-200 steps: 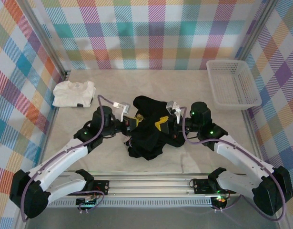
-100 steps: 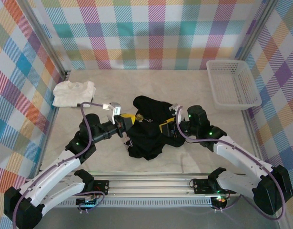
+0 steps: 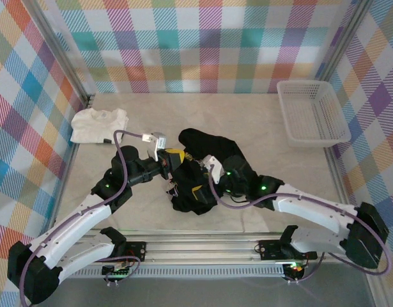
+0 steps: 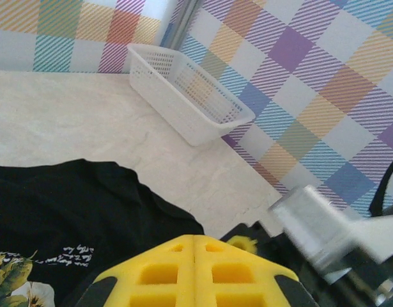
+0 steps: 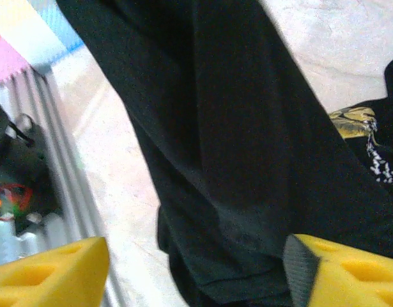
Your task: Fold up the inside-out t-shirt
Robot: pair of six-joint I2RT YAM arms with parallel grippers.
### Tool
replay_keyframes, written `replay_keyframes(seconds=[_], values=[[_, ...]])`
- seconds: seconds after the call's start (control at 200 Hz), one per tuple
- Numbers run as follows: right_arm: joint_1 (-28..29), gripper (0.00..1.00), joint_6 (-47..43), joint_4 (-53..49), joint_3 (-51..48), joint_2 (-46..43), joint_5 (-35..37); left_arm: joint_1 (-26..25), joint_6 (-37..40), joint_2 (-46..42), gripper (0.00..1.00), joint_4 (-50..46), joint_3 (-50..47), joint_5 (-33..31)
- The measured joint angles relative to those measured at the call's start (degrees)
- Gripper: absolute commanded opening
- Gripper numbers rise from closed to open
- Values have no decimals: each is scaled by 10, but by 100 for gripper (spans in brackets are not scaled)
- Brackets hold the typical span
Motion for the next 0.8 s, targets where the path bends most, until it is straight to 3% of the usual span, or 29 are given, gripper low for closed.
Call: replay_keyframes(seconds=[0.08,0.27,0.395,0.44,0.53,0.68,0.8], values=[[11,77,-9,15,19,42,45,-1,0,0,0,-4,0,-4],[8,54,-22,51,34,73,117,-3,0,-2,0,-22,0,-11],[-11,29,-17,62,36,73,100,-3,2,-13,0,-32,0,-21],[-22,19,-21,62,39,73,80,-3,3,-19,0,-32,0,-26],[-50,13,-9,53,53,73,19,-3,5,-29,0,-32,-2,-44],[-116,0,11,47,83,73,-145,-3,12,-38,0,-53,-6,-136],[-147,0,51,69,91,74,-254,-4,13,-20,4,-72,-6,-209]])
